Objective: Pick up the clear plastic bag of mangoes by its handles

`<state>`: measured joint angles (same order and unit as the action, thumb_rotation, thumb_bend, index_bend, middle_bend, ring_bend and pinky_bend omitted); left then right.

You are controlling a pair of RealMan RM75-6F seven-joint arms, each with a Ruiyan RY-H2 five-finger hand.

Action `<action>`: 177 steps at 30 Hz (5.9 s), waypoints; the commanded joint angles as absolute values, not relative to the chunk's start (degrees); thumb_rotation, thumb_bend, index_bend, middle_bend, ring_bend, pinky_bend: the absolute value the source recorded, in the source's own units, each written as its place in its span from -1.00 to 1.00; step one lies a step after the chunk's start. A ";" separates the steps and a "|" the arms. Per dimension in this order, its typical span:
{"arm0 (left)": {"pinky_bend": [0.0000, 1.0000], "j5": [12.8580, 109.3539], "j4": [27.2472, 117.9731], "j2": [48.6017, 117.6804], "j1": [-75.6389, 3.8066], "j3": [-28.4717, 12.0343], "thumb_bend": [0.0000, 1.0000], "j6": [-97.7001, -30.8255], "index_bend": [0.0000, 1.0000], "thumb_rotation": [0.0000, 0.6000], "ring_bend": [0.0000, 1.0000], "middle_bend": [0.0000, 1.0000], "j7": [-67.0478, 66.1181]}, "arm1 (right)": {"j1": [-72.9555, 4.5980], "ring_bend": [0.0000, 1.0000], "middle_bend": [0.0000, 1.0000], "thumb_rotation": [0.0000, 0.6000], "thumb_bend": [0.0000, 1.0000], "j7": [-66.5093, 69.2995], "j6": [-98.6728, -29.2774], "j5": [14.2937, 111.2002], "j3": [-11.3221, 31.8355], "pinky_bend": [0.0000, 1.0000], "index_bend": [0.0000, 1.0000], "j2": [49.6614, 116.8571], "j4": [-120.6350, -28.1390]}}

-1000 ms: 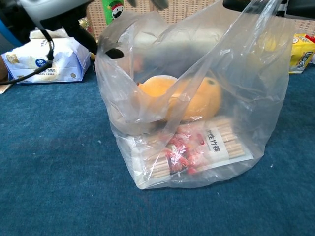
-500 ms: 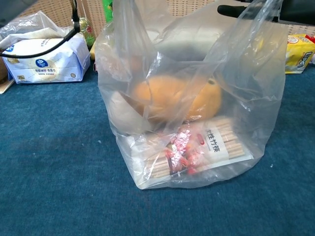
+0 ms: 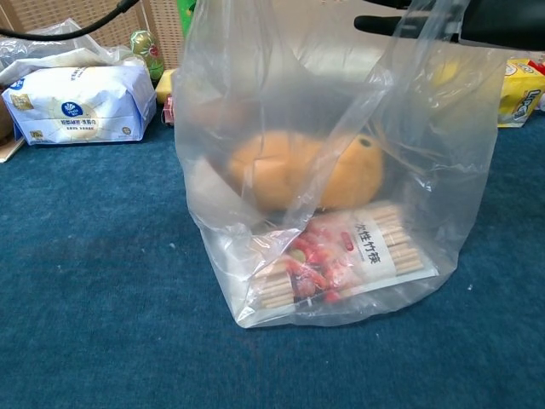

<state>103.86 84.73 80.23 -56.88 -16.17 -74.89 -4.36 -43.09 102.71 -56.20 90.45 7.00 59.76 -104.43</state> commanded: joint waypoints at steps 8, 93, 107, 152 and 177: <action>-0.42 101.90 85.43 79.63 -59.46 -17.50 -0.60 -72.06 -0.25 1.00 -0.60 -0.37 -6.29 | -44.01 -0.45 -0.28 -0.20 -0.65 101.34 -55.82 90.54 7.52 -0.58 -0.26 61.39 -104.51; -0.43 95.80 83.82 81.99 -66.89 -17.75 -0.61 -68.93 -0.35 1.00 -0.61 -0.40 -9.84 | -46.65 -0.42 -0.23 -0.21 -0.64 94.04 -52.47 82.69 15.95 -0.52 -0.27 70.96 -105.21; -0.43 95.02 83.70 82.63 -66.92 -17.70 -0.61 -68.81 -0.41 1.00 -0.63 -0.42 -10.27 | -46.40 -0.42 -0.23 -0.20 -0.61 93.91 -52.61 82.36 16.98 -0.56 -0.27 72.44 -104.89; -0.45 92.20 82.85 83.78 -66.93 -18.81 -0.61 -68.89 -0.46 1.00 -0.65 -0.44 -11.28 | -45.95 0.10 0.08 -0.20 -0.54 92.76 -50.06 82.27 17.17 -0.14 -0.05 73.33 -105.85; -0.52 87.35 90.79 74.65 -64.46 -17.20 -0.63 -61.74 -0.71 1.00 -0.76 -0.54 -11.81 | -44.19 0.56 0.38 -0.21 -0.48 96.18 -50.21 81.95 17.30 0.27 0.12 70.81 -105.08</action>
